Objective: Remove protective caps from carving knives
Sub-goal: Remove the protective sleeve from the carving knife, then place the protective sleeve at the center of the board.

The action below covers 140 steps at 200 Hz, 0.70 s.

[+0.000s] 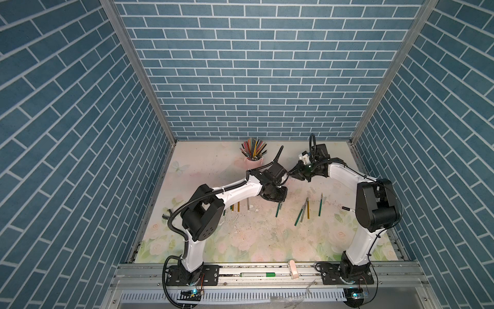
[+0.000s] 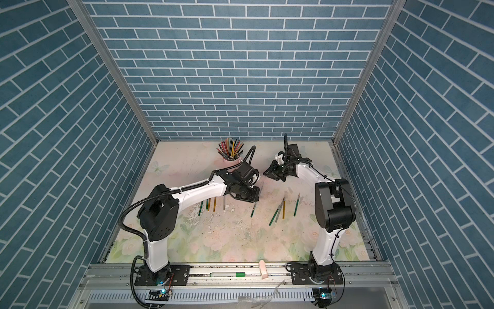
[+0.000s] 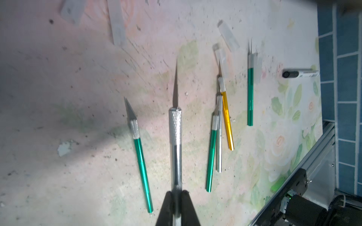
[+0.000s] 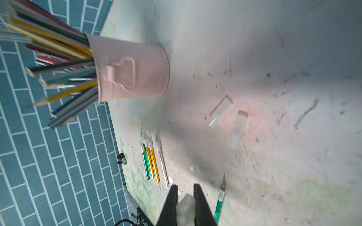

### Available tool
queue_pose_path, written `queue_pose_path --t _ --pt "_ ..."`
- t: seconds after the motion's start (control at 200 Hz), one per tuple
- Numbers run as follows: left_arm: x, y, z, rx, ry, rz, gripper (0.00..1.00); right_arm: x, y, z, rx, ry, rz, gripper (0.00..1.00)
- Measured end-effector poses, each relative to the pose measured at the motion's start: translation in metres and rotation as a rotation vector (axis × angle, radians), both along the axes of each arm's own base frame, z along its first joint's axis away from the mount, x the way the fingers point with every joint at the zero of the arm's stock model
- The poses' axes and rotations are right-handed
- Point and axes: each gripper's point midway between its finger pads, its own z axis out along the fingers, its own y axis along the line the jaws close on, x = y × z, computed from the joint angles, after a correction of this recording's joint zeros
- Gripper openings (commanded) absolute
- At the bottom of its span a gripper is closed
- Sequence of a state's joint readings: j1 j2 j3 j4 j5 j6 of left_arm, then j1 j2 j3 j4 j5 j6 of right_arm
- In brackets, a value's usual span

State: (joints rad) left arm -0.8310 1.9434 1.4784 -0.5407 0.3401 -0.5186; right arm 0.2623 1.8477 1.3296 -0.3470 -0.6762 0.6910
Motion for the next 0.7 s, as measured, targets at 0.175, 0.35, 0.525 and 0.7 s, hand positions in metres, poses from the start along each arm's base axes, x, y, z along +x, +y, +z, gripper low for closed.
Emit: queue_pose_path --t 0.175,0.35,0.525,0.7 --pt "-0.007 0.002 -0.003 0.014 0.023 -0.01 0.04 0.015 -0.01 0.007 -0.004 -0.041 -0.033 0.0" --pt "-0.008 0.005 -0.007 0.028 0.027 -0.007 0.04 0.014 -0.014 -0.006 -0.04 -0.025 -0.033 0.0" --pt "-0.007 0.014 -0.014 0.056 0.027 0.01 0.04 0.01 -0.021 -0.023 -0.101 0.0 -0.03 0.04" --pt "0.002 0.032 -0.014 0.069 0.022 0.05 0.04 0.008 -0.026 -0.037 -0.137 0.019 -0.027 0.07"
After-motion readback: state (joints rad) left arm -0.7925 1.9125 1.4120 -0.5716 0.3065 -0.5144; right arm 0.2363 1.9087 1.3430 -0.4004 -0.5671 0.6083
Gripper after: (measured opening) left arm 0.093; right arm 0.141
